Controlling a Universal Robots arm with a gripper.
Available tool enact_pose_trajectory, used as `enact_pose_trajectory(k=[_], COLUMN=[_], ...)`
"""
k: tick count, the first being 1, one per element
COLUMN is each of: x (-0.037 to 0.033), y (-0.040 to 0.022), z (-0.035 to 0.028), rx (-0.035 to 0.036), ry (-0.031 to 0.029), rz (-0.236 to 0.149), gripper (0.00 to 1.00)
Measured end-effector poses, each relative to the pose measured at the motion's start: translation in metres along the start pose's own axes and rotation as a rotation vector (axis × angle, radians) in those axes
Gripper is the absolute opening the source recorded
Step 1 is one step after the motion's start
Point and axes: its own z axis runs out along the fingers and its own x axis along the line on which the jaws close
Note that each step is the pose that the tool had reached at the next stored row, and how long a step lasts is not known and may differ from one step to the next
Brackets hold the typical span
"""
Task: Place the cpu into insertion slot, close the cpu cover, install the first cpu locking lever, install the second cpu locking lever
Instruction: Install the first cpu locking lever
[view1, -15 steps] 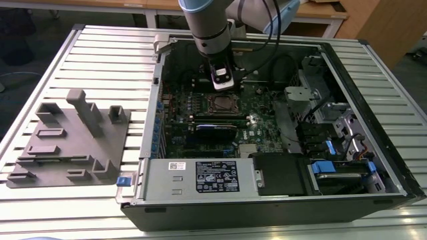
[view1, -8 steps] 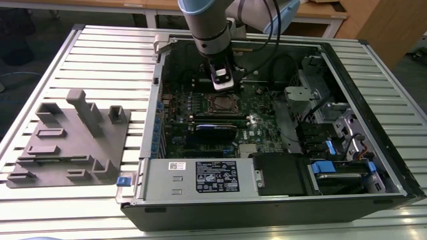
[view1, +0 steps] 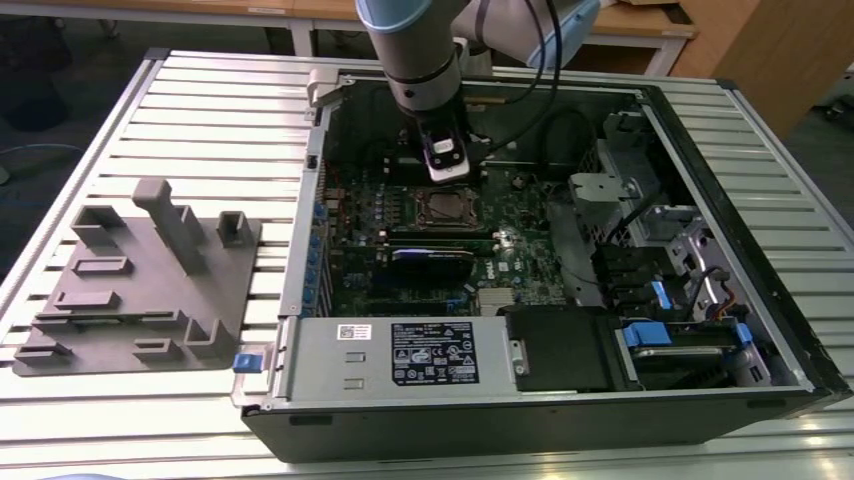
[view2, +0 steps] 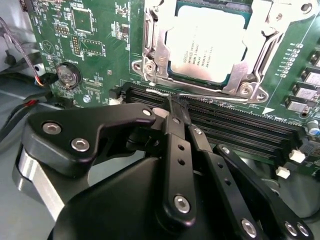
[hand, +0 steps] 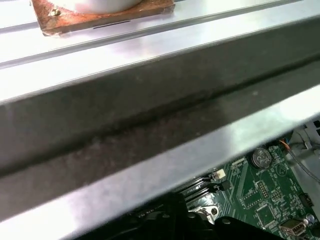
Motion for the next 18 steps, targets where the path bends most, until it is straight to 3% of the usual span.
enact_pose_trajectory(k=[5, 10, 18], x=[-0.0005, -0.0011, -0.0010], y=[-0.0009, -0.0024, -0.0026], z=[0.0001, -0.0003, 0.0008], rx=[0.0036, 0.0195, 0.0243], ry=[-0.0013, -0.0073, -0.0091], rz=[-0.003, -0.008, -0.008], gripper=[0.11, 0.11, 0.11])
